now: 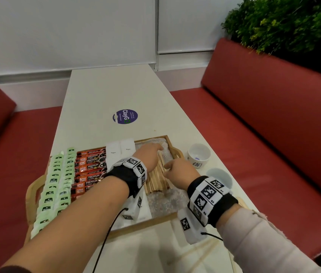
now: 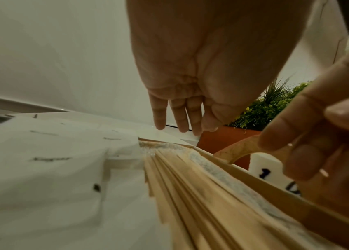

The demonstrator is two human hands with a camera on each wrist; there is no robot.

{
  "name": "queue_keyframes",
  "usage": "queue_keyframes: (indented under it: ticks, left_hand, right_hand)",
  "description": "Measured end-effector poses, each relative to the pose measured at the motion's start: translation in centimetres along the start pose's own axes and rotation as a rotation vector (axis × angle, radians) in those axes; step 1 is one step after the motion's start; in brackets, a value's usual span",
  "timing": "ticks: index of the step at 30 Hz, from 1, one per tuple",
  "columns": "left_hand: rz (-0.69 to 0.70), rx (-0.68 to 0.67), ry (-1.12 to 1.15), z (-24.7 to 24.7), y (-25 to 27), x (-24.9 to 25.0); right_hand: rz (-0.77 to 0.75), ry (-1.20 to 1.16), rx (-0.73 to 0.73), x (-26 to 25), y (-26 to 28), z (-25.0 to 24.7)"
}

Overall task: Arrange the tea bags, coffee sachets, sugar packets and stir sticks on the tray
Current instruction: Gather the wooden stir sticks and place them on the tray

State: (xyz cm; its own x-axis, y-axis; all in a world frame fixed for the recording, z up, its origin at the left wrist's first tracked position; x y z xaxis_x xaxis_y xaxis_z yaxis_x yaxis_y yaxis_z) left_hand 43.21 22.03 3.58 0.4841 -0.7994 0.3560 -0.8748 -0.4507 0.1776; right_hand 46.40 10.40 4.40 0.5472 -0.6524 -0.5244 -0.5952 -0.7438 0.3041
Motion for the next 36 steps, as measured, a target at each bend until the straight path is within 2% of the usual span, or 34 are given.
queue_keyframes:
  ticks: [7, 14, 22, 25, 31, 33, 36]
  left_hand:
    - [0.048, 0.196, 0.084, 0.1, 4.7, 2.8]
    - [0.143, 0.242, 0.148, 1.7, 9.6, 7.2]
    - [0.128, 0.051, 0.150, 5.9, 11.1, 10.6]
    - [0.143, -0.122, -0.012, 8.1, 11.3, 11.6]
    - [0.029, -0.437, -0.255, 12.0, 12.2, 11.8]
    - [-0.024, -0.462, -0.305, 13.0, 12.4, 11.7]
    - [-0.078, -0.390, -0.322, 13.7, 12.7, 11.7]
  right_hand:
    - [-0.019, -0.168, 0.195, 1.5, 5.8, -1.4]
    - [0.071, -0.260, 0.348, 5.9, 11.1, -3.5]
    - [0.246, -0.200, 0.349, 12.6, 13.8, -4.1]
    - [0.291, -0.110, 0.274, 15.1, 13.8, -3.6]
    - [0.436, -0.017, 0.180, 19.3, 13.8, -2.6]
    - [0.464, 0.009, 0.162, 20.3, 14.0, -2.5]
    - [0.481, 0.038, 0.109, 21.5, 14.1, -2.0]
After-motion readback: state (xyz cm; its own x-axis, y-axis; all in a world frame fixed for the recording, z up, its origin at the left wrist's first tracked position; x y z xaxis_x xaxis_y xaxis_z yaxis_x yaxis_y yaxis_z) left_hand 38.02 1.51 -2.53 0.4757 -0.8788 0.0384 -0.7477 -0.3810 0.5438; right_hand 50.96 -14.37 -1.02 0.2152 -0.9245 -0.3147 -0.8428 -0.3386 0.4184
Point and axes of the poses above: each hand's wrist, its own y-axis away from the middle knuckle, its own z-axis out of the palm, x = y × z, the point moved 5 cm from there along -y, towards the middle knuckle, and after that the axes turned 3 degrees about -y, right-handed, at the moved point
